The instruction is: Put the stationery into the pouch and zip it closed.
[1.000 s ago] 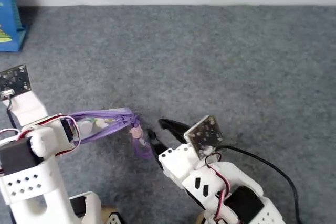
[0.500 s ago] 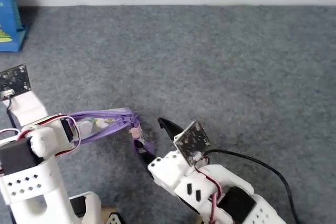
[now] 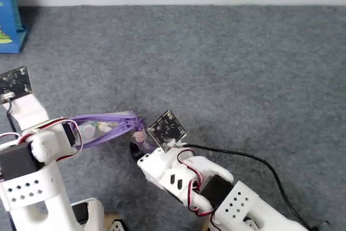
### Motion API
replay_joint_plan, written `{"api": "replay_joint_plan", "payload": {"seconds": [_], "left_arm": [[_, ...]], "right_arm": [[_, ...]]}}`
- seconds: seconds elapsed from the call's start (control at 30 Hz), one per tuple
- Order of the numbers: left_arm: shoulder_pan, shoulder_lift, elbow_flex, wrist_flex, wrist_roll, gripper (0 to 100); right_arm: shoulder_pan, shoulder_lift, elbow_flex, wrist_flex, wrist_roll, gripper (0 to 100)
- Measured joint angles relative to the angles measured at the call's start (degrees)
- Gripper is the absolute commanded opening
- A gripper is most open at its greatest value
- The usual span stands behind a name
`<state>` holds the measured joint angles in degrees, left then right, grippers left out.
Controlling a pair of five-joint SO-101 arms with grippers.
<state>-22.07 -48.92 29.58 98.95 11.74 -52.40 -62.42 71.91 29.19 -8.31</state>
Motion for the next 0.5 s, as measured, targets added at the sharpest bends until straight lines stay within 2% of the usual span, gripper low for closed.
{"api": "replay_joint_plan", "payload": {"seconds": [0.1, 0.3, 0.5], "left_arm": [[0.0, 0.0, 0.2, 0.0, 0.0, 1], [0.0, 0.0, 0.2, 0.0, 0.0, 1], [0.0, 0.0, 0.2, 0.0, 0.0, 1]], "right_arm": [[1.8, 0.0, 0.0, -1.3, 0.0, 12.1], [2.3, 0.2, 0.0, -1.8, 0.0, 23.8], [2.3, 0.2, 0.0, -1.8, 0.0, 15.5]]}}
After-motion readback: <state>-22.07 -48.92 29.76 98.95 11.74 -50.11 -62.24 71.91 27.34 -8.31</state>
